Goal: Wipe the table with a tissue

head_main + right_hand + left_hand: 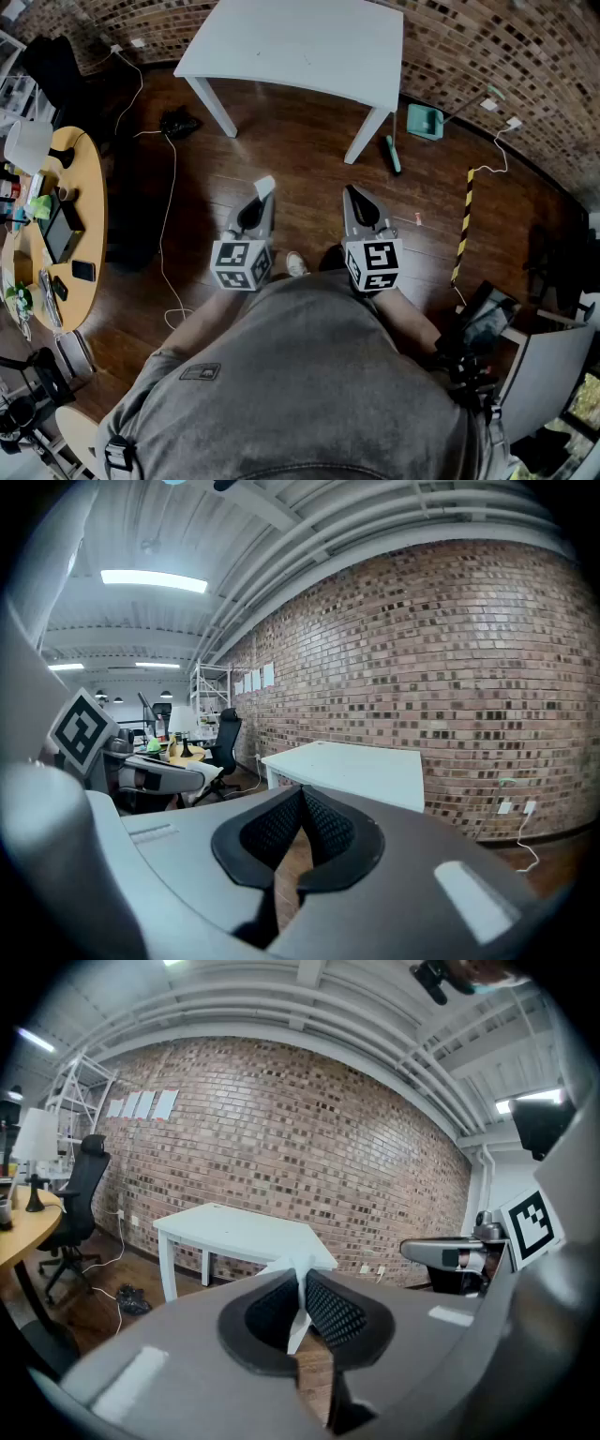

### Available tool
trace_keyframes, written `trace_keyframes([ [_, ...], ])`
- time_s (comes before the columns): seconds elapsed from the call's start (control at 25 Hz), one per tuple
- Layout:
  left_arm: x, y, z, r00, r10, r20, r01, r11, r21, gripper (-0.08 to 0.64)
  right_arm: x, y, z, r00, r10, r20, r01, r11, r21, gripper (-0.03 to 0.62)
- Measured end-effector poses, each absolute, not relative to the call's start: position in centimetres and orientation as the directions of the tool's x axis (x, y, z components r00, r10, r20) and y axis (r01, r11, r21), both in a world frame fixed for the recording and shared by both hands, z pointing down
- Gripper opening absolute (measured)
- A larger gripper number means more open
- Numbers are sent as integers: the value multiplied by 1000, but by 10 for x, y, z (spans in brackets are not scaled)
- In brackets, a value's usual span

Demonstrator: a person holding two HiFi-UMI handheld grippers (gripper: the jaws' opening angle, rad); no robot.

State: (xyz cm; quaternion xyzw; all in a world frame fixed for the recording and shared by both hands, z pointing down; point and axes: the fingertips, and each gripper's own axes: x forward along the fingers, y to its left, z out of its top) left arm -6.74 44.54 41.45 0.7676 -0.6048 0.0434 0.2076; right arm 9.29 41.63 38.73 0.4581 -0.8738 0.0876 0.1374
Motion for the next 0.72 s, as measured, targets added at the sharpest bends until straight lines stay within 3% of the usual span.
trace_keyframes([
  [0.72,-86,353,423,203,-912,356,-963,-119,243,23,75,313,397,-591,-741,318,-793,606,-61,14],
])
